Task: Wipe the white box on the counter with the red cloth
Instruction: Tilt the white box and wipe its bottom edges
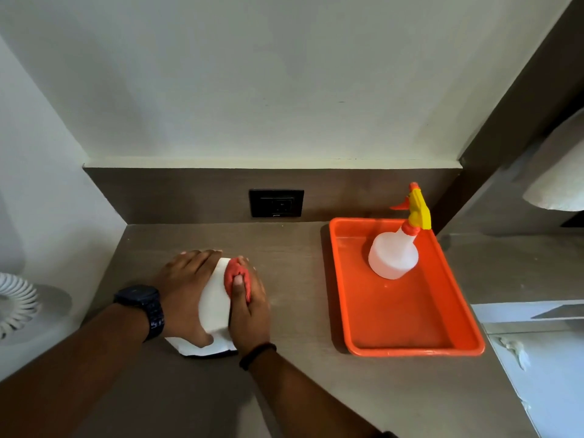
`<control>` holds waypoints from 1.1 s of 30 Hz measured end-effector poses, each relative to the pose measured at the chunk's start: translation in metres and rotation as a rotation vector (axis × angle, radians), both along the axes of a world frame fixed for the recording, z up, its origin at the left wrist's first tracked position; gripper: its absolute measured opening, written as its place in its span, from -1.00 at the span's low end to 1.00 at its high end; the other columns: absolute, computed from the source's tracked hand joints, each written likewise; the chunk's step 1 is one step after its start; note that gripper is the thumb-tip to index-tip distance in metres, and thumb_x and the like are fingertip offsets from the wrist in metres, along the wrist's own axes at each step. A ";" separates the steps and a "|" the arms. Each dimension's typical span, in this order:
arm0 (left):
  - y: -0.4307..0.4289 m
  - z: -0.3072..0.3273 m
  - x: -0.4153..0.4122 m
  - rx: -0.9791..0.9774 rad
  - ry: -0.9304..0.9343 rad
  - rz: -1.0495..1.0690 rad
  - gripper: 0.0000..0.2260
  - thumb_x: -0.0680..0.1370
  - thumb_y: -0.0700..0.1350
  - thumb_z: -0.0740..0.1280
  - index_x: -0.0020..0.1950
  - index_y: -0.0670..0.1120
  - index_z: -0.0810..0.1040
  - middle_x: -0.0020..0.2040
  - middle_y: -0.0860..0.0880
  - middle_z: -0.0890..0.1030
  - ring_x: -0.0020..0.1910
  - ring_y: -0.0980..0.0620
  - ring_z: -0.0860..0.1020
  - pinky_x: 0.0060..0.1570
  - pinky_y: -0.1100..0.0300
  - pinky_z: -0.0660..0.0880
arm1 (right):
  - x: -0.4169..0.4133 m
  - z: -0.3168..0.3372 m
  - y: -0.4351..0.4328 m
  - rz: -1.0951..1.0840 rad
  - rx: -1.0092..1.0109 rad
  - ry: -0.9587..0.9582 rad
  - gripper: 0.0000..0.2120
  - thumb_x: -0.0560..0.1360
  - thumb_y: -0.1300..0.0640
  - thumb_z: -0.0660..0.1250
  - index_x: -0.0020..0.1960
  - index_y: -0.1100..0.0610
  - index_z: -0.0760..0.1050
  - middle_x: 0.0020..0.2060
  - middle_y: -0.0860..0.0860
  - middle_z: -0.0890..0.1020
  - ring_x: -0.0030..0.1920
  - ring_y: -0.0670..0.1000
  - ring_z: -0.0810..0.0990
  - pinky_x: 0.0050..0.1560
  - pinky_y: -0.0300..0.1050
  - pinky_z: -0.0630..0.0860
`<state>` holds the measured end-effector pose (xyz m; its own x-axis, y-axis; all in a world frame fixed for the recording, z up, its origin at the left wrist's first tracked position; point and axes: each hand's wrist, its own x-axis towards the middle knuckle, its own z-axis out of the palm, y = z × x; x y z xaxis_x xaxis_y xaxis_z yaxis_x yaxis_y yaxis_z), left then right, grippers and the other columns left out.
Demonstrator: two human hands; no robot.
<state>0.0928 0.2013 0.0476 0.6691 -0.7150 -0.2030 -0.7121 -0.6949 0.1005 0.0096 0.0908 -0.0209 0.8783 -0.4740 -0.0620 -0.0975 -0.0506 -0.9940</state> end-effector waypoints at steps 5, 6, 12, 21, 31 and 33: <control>0.001 0.000 -0.001 0.067 0.020 0.027 0.23 0.01 0.39 0.39 0.50 -0.03 -0.13 0.52 -0.02 0.11 0.48 -0.06 0.09 0.48 0.02 0.08 | -0.013 -0.009 0.013 -0.118 0.180 0.210 -0.70 0.61 -0.15 0.13 0.23 -0.13 0.52 0.17 -0.06 0.66 0.20 -0.06 0.59 0.32 0.07 0.51; 0.001 -0.001 -0.001 0.077 0.023 0.029 0.23 0.01 0.40 0.38 0.50 -0.03 -0.15 0.52 -0.02 0.10 0.49 -0.07 0.08 0.48 0.03 0.07 | -0.021 -0.008 0.018 -0.144 0.218 0.212 -0.76 0.59 -0.17 0.15 0.18 -0.21 0.51 0.15 -0.10 0.65 0.19 -0.09 0.59 0.31 0.06 0.52; 0.001 -0.002 0.003 0.050 0.023 -0.014 0.20 0.02 0.44 0.37 0.50 -0.03 -0.04 0.51 -0.03 0.16 0.47 -0.05 0.14 0.48 0.01 0.07 | -0.028 0.007 0.026 -0.174 0.199 0.086 -0.53 0.46 -0.35 0.12 0.29 -0.24 0.47 0.25 -0.17 0.61 0.28 -0.16 0.54 0.35 0.02 0.50; 0.002 -0.004 0.001 0.031 -0.002 0.035 0.19 -0.01 0.38 0.38 0.50 -0.01 -0.04 0.49 -0.02 0.21 0.45 -0.05 0.19 0.46 0.02 0.13 | 0.008 0.000 0.000 -0.107 0.187 0.285 -0.60 0.62 -0.13 0.12 0.34 0.01 0.49 0.27 0.01 0.62 0.29 0.04 0.55 0.32 -0.16 0.39; 0.004 -0.013 0.006 -0.005 -0.004 -0.003 0.17 -0.03 0.44 0.37 0.46 0.04 0.04 0.44 0.01 0.28 0.41 -0.03 0.25 0.45 -0.02 0.16 | -0.001 0.029 0.011 -0.125 0.128 0.066 -0.70 0.52 -0.24 0.10 0.08 -0.23 0.56 0.12 -0.08 0.65 0.19 -0.04 0.59 0.31 0.06 0.51; 0.004 -0.017 0.007 -0.029 -0.020 0.018 0.15 -0.06 0.41 0.38 0.44 0.04 0.09 0.40 0.02 0.34 0.36 -0.02 0.30 0.42 0.01 0.20 | 0.014 0.032 -0.002 -0.078 0.087 0.079 -0.71 0.59 -0.09 0.14 0.11 -0.06 0.60 0.10 0.04 0.68 0.17 0.05 0.61 0.28 0.07 0.51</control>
